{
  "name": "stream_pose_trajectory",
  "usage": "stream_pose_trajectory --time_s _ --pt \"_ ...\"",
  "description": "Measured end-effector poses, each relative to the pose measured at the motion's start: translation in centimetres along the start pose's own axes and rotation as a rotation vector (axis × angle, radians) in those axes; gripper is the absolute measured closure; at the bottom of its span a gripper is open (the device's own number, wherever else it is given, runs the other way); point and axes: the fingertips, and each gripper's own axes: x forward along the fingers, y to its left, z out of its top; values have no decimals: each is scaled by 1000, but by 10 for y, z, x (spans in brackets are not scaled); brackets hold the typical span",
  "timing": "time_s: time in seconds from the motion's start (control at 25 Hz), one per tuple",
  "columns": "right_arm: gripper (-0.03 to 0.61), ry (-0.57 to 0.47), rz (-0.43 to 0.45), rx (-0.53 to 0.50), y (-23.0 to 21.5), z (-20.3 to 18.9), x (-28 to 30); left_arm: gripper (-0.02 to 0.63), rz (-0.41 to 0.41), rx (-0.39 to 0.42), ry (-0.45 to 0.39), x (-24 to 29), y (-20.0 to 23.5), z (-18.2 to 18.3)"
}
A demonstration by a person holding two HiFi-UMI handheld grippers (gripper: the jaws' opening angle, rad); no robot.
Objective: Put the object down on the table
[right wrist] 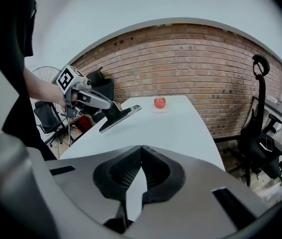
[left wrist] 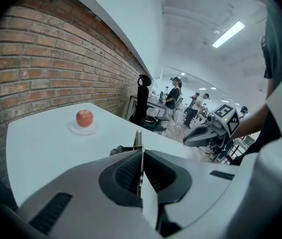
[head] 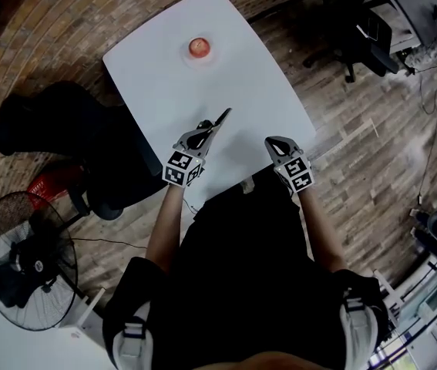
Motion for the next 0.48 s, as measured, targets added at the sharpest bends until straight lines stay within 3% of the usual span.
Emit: stream_pose_trajectory --time_s 0.48 --pt "580 51 101 -19 16 -11 12 591 -17 17 122 42 -2 -26"
